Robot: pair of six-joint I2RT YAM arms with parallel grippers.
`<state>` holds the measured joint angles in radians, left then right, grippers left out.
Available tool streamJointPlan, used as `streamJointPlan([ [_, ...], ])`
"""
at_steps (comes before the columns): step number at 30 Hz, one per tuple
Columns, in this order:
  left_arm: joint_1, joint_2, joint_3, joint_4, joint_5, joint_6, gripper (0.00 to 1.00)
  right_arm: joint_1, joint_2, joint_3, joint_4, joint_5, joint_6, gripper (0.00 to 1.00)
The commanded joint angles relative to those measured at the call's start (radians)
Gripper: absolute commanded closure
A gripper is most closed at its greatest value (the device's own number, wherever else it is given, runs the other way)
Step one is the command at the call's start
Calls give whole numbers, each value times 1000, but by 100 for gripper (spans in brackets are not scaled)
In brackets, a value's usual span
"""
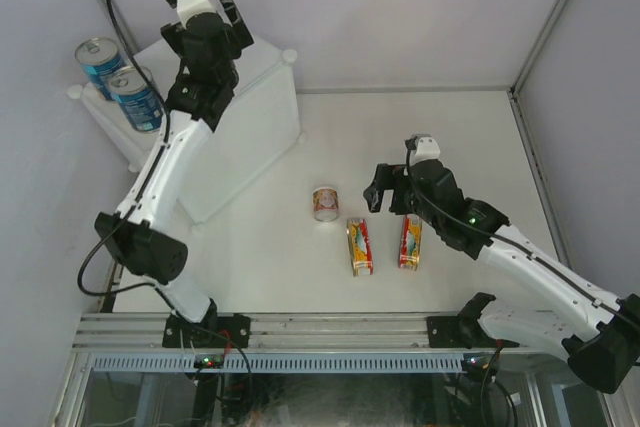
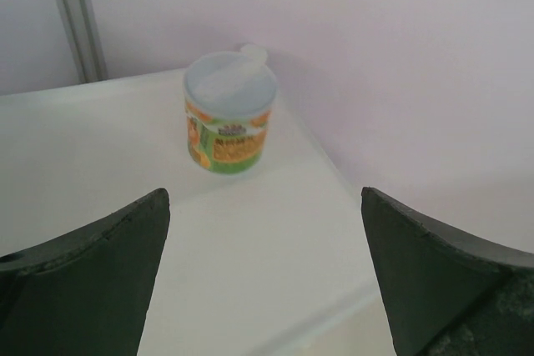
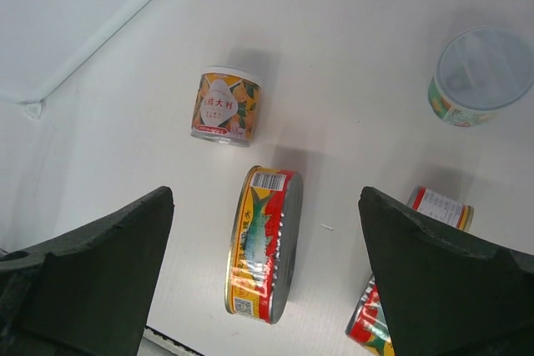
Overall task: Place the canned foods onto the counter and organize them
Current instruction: Place the canned food on the counter, then pick up the canned food from the center of the board.
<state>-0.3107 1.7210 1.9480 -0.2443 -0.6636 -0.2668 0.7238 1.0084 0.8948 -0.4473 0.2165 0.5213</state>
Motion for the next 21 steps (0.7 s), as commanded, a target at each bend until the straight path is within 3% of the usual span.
streamJointPlan([
  [1,-101,-161,-101,-15,-3,53,0,-12,-42,3,-11,24,13,8],
  [7,-273,-296,-220,-181,89,12,1,-69,-73,-23,-25,-8,27,8],
  [14,-353,-400,-457,-266,276,-157,5,-140,-105,-54,-31,-46,40,8],
  [21,-409,-368,-600,-300,366,-270,6,-187,-126,-71,-42,-81,40,8],
])
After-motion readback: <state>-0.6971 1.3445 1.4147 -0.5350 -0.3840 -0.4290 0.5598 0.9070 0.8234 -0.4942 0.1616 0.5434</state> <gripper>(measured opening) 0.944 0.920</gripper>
